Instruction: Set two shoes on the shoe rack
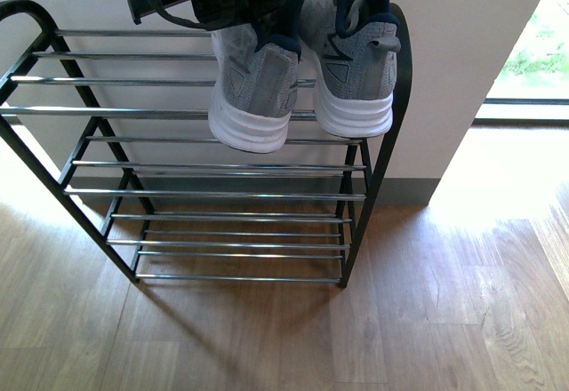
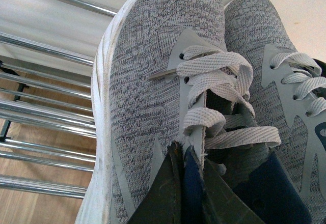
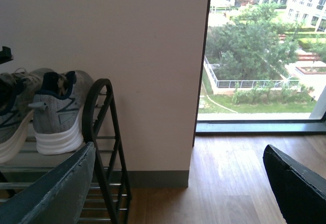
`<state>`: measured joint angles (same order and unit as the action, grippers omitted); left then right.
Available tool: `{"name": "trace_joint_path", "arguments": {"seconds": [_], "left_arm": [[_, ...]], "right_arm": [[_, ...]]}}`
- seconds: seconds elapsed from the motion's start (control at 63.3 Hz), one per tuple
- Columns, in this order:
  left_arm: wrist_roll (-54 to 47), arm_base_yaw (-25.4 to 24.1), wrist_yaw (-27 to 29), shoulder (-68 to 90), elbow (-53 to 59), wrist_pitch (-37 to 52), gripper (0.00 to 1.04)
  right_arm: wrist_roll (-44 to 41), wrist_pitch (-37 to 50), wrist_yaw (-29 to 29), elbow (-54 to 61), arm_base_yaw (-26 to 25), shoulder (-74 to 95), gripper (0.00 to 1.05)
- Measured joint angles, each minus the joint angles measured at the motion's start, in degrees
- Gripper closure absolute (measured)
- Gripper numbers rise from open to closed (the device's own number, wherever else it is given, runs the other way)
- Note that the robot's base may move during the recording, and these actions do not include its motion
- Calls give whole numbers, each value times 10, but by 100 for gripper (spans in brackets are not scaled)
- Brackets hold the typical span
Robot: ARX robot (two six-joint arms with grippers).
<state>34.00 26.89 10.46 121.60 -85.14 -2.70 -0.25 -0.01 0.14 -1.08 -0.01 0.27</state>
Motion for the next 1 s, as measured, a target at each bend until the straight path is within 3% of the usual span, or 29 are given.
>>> {"name": "trace_joint_path", "arguments": {"seconds": [0.3, 0.585, 0.853, 0.996], "left_arm": [[-34, -13, 15, 0, 3, 6, 103], [-37, -20, -9, 0, 7, 12, 57], [-14, -31, -32, -80, 67, 75, 11], [-20, -45, 5, -159, 118, 93, 9]], "right_arm": [[0, 0, 0, 0, 0, 0, 9], [0, 0, 0, 0, 0, 0, 9], [0, 0, 0, 0, 0, 0, 9], [0, 0, 0, 0, 0, 0, 9]]}}
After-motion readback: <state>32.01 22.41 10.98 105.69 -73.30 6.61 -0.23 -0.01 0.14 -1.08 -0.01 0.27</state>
